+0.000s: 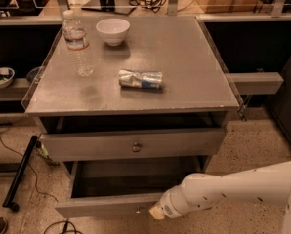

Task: Close middle drawer

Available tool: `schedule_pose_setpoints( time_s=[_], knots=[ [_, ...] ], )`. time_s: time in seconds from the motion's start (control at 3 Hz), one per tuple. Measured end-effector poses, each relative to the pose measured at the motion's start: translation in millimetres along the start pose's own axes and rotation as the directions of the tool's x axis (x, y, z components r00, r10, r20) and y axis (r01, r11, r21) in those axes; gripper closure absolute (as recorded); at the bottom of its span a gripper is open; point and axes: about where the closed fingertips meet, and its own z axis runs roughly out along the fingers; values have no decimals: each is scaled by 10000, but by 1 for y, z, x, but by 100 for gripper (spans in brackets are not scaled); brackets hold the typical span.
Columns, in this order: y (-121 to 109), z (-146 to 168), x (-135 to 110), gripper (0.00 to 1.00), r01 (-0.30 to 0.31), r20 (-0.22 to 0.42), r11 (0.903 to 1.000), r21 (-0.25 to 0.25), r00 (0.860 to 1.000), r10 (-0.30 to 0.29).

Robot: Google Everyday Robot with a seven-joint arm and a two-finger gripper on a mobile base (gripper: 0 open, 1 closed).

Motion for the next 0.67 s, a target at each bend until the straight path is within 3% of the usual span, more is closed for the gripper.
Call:
schedule_pose_setpoints(
  time_s=[0.67],
  knots=[
    [-5,1,-13,100,-60,239,9995,301,9997,53]
  ],
)
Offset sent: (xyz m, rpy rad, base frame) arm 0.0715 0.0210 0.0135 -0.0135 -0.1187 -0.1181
